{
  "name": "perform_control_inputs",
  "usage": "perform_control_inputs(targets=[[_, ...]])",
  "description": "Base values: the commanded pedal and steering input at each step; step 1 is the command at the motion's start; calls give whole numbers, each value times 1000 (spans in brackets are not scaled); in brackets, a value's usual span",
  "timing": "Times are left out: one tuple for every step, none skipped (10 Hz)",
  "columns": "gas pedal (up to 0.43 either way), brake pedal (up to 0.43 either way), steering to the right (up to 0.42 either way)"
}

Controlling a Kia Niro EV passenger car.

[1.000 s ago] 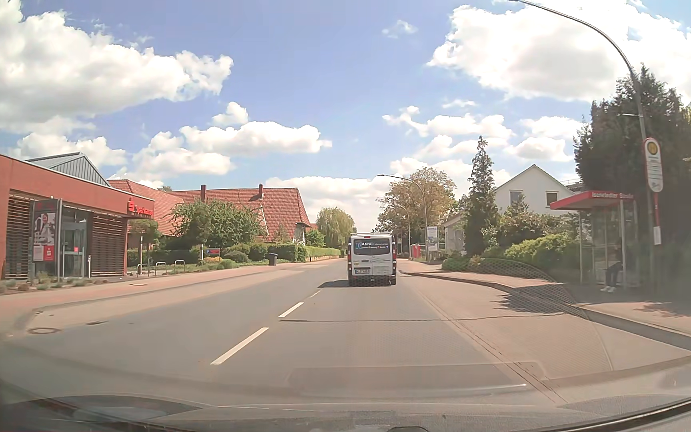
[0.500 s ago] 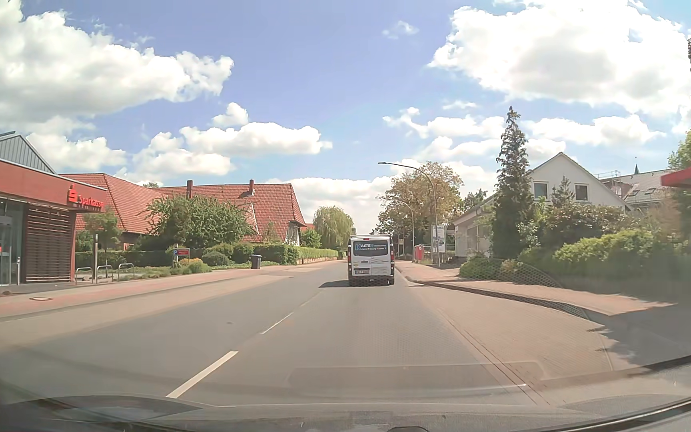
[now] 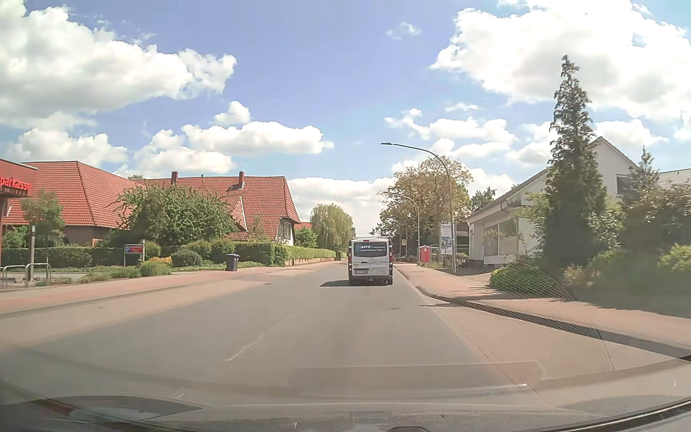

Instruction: Follow the waypoints while adhering to traffic rules and regulations

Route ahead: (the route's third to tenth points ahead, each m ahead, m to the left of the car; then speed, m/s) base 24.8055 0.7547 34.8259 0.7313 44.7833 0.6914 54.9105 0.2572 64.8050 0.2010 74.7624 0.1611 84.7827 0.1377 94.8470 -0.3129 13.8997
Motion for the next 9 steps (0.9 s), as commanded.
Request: perform_control_inputs(targets=[[299,0,2],[299,0,2],[299,0,3],[299,0,3],[299,0,3],[299,0,3],[299,0,2],[287,0,-1],[280,0,-5]])
